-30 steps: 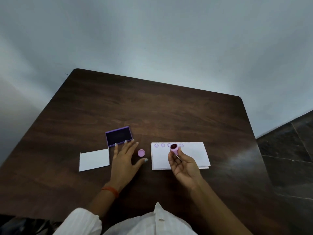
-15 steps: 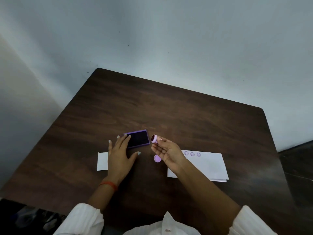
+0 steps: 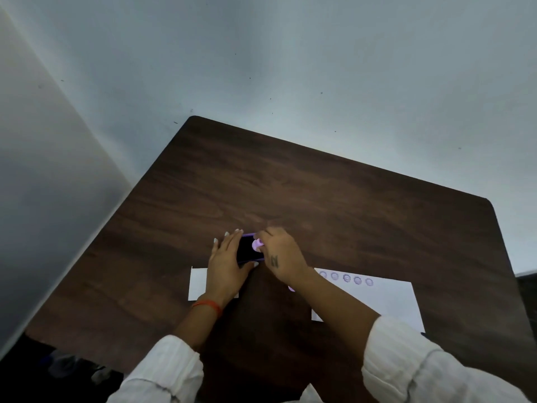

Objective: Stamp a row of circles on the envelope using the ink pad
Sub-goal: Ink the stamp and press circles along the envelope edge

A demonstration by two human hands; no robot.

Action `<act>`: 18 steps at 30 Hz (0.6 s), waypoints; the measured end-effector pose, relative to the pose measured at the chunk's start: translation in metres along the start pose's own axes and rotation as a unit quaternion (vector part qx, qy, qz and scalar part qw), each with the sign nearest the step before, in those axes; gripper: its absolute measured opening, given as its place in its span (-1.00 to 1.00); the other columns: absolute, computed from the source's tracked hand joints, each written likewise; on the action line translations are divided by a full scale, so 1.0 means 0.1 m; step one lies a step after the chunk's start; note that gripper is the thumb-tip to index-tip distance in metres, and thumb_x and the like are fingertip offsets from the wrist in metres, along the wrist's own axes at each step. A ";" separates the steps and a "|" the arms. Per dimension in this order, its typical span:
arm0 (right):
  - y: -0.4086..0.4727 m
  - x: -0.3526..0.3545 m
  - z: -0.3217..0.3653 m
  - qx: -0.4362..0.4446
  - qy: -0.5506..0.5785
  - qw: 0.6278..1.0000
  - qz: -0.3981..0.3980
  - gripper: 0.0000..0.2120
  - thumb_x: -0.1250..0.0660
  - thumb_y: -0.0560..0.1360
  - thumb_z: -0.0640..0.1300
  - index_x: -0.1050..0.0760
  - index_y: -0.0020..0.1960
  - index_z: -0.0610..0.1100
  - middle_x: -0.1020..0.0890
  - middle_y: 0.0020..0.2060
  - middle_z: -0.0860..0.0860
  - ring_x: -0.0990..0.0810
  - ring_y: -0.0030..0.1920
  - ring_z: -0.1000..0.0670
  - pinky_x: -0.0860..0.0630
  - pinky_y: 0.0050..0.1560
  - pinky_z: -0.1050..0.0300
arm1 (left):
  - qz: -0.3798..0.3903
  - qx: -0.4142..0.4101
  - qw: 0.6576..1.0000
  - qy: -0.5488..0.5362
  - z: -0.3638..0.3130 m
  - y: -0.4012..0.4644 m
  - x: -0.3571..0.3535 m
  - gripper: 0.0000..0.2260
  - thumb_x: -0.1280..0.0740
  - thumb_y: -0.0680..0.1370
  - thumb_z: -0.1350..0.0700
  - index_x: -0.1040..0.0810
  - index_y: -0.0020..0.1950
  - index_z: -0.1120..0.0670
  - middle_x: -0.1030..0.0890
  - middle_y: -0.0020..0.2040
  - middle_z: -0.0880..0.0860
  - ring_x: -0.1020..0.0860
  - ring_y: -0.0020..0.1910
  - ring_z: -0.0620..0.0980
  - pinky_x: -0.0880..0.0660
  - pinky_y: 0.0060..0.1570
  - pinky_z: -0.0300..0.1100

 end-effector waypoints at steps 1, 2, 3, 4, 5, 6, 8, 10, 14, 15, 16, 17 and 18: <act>0.03 -0.05 0.04 0.027 -0.037 0.999 0.028 -0.81 -0.22 0.43 -0.32 -0.50 0.02 -0.30 -0.57 -0.03 -0.23 -0.49 0.00 -0.20 -0.42 -0.02 -0.03 | -0.003 0.000 1.000 -0.005 0.01 0.01 0.00 -0.38 -0.47 0.39 0.13 -0.30 0.38 0.16 -0.39 0.41 0.12 -0.22 0.45 0.10 0.04 0.46 -0.03; 0.05 -0.08 0.06 0.046 -0.065 0.996 0.050 -0.79 -0.21 0.45 -0.31 -0.47 0.06 -0.30 -0.56 0.01 -0.24 -0.47 0.04 -0.21 -0.41 0.00 -0.04 | -0.007 0.000 1.000 -0.009 0.01 0.01 0.01 -0.39 -0.47 0.39 0.13 -0.32 0.38 0.16 -0.40 0.40 0.12 -0.23 0.45 0.10 0.04 0.46 -0.03; 0.06 -0.10 0.09 0.058 -0.084 0.993 0.065 -0.78 -0.21 0.47 -0.30 -0.45 0.10 -0.31 -0.55 0.04 -0.25 -0.46 0.07 -0.21 -0.40 0.03 -0.03 | -0.009 0.000 1.000 -0.011 0.02 0.01 0.01 -0.40 -0.47 0.39 0.13 -0.33 0.37 0.16 -0.40 0.40 0.12 -0.24 0.44 0.09 0.03 0.46 -0.03; 0.07 -0.12 0.10 0.068 -0.096 0.990 0.075 -0.77 -0.20 0.48 -0.30 -0.44 0.12 -0.32 -0.54 0.06 -0.26 -0.45 0.09 -0.22 -0.39 0.04 -0.03 | -0.011 -0.001 1.000 -0.012 0.02 0.01 0.01 -0.40 -0.47 0.38 0.13 -0.34 0.36 0.16 -0.41 0.39 0.12 -0.25 0.44 0.09 0.03 0.47 -0.03; 0.08 -0.13 0.11 0.074 -0.106 0.988 0.085 -0.76 -0.19 0.49 -0.29 -0.43 0.13 -0.33 -0.53 0.08 -0.26 -0.44 0.10 -0.22 -0.38 0.05 -0.02 | -0.012 -0.003 1.000 -0.012 0.02 0.01 0.01 -0.41 -0.47 0.38 0.13 -0.34 0.36 0.16 -0.41 0.39 0.12 -0.26 0.44 0.09 0.02 0.47 -0.02; 0.09 -0.14 0.12 0.072 -0.116 0.986 0.094 -0.76 -0.19 0.49 -0.29 -0.43 0.13 -0.32 -0.53 0.09 -0.25 -0.44 0.11 -0.21 -0.37 0.07 -0.01 | -0.013 -0.004 1.000 -0.013 0.01 0.01 0.01 -0.41 -0.48 0.38 0.14 -0.35 0.35 0.16 -0.42 0.38 0.13 -0.26 0.43 0.10 0.02 0.47 -0.01; 0.13 -0.14 0.12 0.041 -0.122 0.987 0.100 -0.76 -0.26 0.46 -0.29 -0.44 0.12 -0.30 -0.52 0.09 -0.24 -0.45 0.11 -0.20 -0.39 0.07 0.00 | -0.016 -0.007 1.000 -0.017 0.00 0.01 0.02 -0.41 -0.48 0.37 0.17 -0.36 0.35 0.17 -0.43 0.37 0.14 -0.27 0.43 0.12 0.01 0.47 0.02; 0.15 -0.12 0.10 -0.012 -0.096 0.991 0.087 -0.76 -0.29 0.44 -0.30 -0.45 0.10 -0.30 -0.52 0.08 -0.24 -0.46 0.10 -0.21 -0.42 0.04 -0.02 | -0.019 -0.004 1.000 -0.018 -0.01 0.02 0.02 -0.41 -0.48 0.36 0.20 -0.37 0.34 0.17 -0.44 0.37 0.15 -0.28 0.42 0.12 0.00 0.47 0.02; 0.14 -0.10 0.07 -0.033 -0.052 0.995 0.081 -0.79 -0.20 0.47 -0.32 -0.48 0.07 -0.32 -0.53 0.04 -0.27 -0.48 0.07 -0.22 -0.41 0.00 0.00 | -0.023 -0.010 1.000 -0.018 -0.02 0.02 0.01 -0.43 -0.48 0.35 0.21 -0.40 0.32 0.18 -0.45 0.35 0.17 -0.32 0.40 0.14 0.00 0.46 0.03; 0.15 -0.09 0.09 -0.006 -0.068 0.993 0.095 -0.79 -0.18 0.49 -0.31 -0.48 0.08 -0.32 -0.53 0.05 -0.27 -0.47 0.08 -0.22 -0.41 0.02 -0.02 | -0.022 -0.011 1.000 -0.016 -0.02 0.02 0.01 -0.43 -0.49 0.34 0.20 -0.40 0.32 0.17 -0.45 0.35 0.17 -0.32 0.40 0.14 0.00 0.46 0.03; 0.16 -0.10 0.10 0.027 -0.087 0.989 0.113 -0.78 -0.16 0.51 -0.29 -0.46 0.11 -0.32 -0.53 0.06 -0.26 -0.46 0.10 -0.21 -0.39 0.06 -0.05 | -0.022 -0.011 1.000 -0.016 -0.01 0.03 0.01 -0.42 -0.50 0.34 0.19 -0.40 0.32 0.17 -0.45 0.35 0.16 -0.32 0.40 0.14 0.01 0.46 0.02; 0.17 -0.10 0.11 0.059 -0.104 0.984 0.130 -0.76 -0.15 0.53 -0.27 -0.45 0.14 -0.32 -0.52 0.08 -0.26 -0.45 0.12 -0.22 -0.39 0.09 -0.05 | -0.022 -0.011 1.000 -0.016 -0.01 0.03 0.01 -0.42 -0.50 0.34 0.19 -0.40 0.32 0.17 -0.45 0.35 0.16 -0.31 0.40 0.13 0.01 0.46 0.01; 0.19 -0.10 0.11 0.080 -0.118 0.980 0.141 -0.75 -0.15 0.53 -0.26 -0.43 0.17 -0.32 -0.52 0.09 -0.25 -0.44 0.13 -0.22 -0.39 0.11 -0.04 | -0.022 -0.010 1.000 -0.017 -0.01 0.04 0.01 -0.41 -0.50 0.34 0.18 -0.39 0.32 0.16 -0.45 0.35 0.15 -0.31 0.40 0.13 0.01 0.46 0.00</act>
Point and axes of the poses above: each hand's wrist, its own y-axis towards the middle knuckle, its own x-axis out of the back of the hand, z = x × y, the point moved 7 cm from there along y, towards the middle knuckle
